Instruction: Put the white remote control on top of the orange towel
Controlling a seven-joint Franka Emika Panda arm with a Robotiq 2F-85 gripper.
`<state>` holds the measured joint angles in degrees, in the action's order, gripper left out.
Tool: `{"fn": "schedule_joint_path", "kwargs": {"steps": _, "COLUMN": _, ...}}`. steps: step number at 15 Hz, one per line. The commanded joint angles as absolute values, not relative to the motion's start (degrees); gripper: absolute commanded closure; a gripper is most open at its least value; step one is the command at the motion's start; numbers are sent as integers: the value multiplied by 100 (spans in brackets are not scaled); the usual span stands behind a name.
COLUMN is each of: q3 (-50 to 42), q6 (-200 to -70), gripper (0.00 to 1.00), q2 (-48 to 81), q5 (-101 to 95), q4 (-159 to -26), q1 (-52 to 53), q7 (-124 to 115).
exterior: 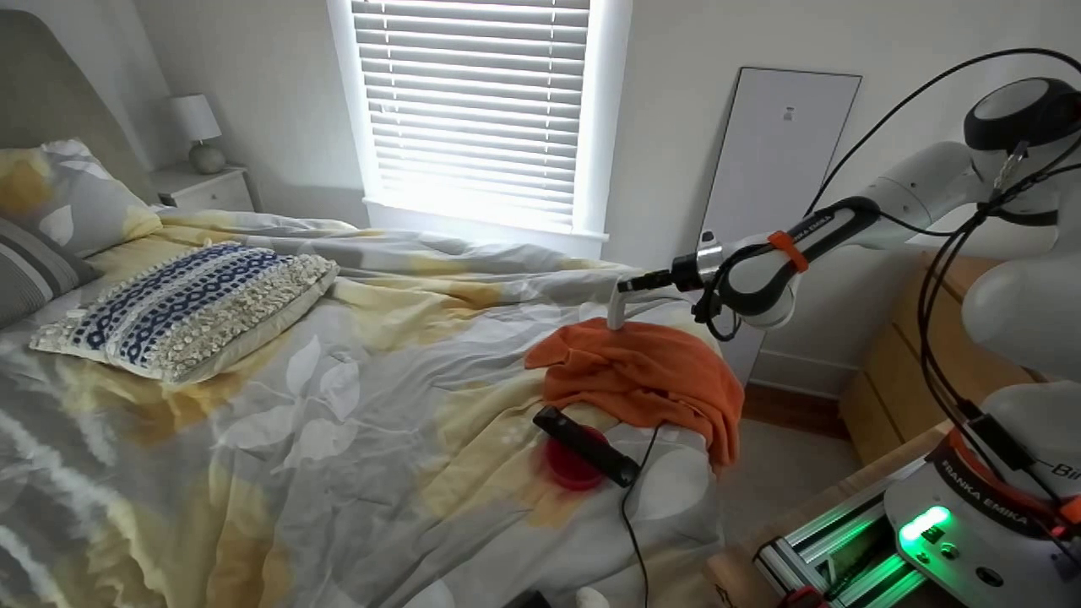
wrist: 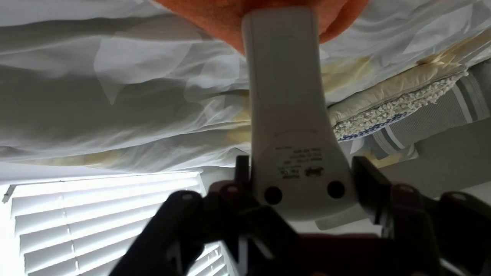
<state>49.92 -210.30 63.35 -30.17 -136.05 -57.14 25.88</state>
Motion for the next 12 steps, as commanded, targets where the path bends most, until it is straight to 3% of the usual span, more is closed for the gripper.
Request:
{"fn": "schedule_joint_path", "kwargs": {"steps": 1, "q3": 4712, "q6": -21123, "gripper": 58, "q2": 6296, "q5": -3786, "q4": -13478, "q1": -5562, "q7": 1924}}
{"fn": "schedule_joint_path", "kwargs": {"steps": 4, "q3": 5037, "q6": -20985, "gripper": 58, "q2": 7041, "q5": -4628, "q4": -13485, "q1": -6140, "q7": 2148}}
{"fn": "schedule_joint_path", "kwargs": {"steps": 12, "q3": 4538, "q6": -20689, "gripper": 58, "q2": 7620, "q5": -6198, "q4": -13358, "q1": -6637, "q7": 2174}}
